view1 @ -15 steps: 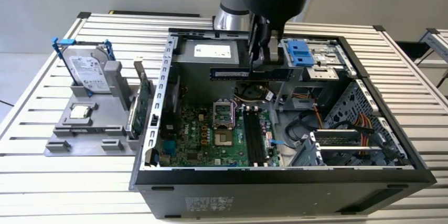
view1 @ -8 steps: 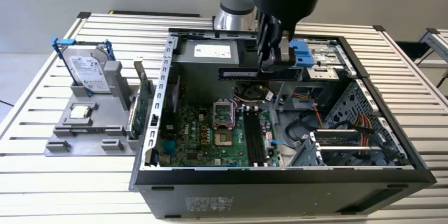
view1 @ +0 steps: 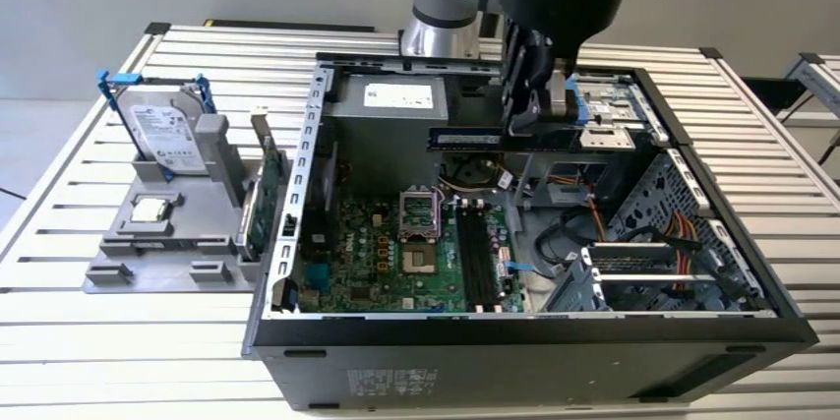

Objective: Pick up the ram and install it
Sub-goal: 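Pick up the ram and move it above insertion slot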

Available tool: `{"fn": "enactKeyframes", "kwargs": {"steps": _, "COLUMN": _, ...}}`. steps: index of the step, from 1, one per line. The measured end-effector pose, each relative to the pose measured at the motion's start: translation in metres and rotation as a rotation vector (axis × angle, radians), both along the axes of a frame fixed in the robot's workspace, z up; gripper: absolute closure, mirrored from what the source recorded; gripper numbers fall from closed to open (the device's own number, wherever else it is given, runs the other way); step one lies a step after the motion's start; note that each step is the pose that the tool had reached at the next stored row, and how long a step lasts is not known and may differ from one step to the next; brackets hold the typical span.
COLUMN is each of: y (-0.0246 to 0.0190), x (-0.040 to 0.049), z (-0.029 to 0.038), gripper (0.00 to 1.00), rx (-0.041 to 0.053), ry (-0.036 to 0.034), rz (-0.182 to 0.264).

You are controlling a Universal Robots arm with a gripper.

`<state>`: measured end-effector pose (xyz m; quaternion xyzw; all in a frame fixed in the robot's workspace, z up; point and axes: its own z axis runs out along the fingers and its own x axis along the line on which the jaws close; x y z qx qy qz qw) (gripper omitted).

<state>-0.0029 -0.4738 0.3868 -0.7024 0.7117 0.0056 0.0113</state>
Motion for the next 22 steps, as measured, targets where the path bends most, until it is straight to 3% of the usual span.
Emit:
{"fn": "enactKeyframes", "kwargs": {"steps": 8, "y": 0.0000, "x": 0.0059, "z": 0.0000, "gripper": 1.00, "rx": -0.0001, "ry": 0.0000, "rz": -0.037}}
{"fn": "enactKeyframes", "kwargs": {"steps": 22, "y": 0.0001, "x": 0.0271, "z": 0.0000, "gripper": 1.00, "rx": -0.0003, "ry": 0.0000, "rz": -0.066}}
